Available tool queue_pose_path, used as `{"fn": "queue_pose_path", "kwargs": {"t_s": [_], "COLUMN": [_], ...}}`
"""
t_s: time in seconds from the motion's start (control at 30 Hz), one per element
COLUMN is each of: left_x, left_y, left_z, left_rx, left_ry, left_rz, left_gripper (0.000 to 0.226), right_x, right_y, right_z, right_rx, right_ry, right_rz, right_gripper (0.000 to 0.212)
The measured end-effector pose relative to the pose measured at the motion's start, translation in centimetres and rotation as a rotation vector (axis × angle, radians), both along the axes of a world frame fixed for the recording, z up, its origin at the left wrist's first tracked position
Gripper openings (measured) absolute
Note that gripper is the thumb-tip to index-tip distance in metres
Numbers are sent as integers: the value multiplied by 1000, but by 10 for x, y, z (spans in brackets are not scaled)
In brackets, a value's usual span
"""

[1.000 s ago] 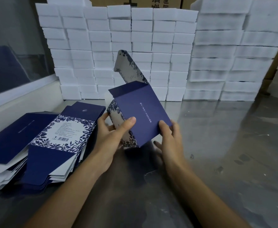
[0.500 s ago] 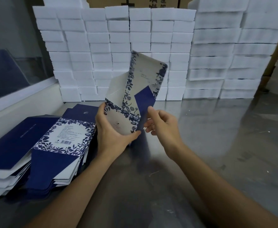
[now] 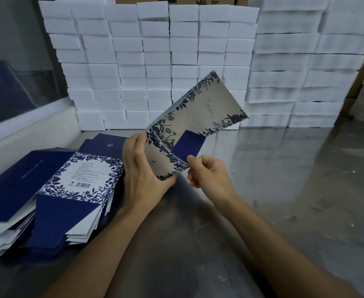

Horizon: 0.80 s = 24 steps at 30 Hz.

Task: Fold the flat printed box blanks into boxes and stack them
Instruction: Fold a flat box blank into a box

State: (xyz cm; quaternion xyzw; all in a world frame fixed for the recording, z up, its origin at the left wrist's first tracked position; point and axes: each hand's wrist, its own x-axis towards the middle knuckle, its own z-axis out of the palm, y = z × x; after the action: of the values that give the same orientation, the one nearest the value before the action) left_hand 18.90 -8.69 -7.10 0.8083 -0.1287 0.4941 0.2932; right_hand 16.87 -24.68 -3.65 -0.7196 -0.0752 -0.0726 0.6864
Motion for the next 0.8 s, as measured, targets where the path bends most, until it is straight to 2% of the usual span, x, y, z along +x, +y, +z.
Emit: {"fn": "queue_pose_path", "kwargs": {"t_s": [0.13,0.33,0.57,0.8], "left_x": [-6,-9,-9,-7], "left_y": [1,3,2,10], "left_z": [2,4,3,3], "left_rx": [43,77,77,51], "left_ry": [22,25,34,31], "left_rz": [-2,-72,-157,-211], "left_gripper": [120,120,126,125], "right_x": [0,1,4,5], "right_y": [1,-6,-12,-16], "right_z": [-4,-11,-15,-15], "right_rx": [-19,85,38,195], "right_ry": [17,78,51,93], "right_rz": [2,-15,-105,-134], "right_gripper": [29,51,61,53]}}
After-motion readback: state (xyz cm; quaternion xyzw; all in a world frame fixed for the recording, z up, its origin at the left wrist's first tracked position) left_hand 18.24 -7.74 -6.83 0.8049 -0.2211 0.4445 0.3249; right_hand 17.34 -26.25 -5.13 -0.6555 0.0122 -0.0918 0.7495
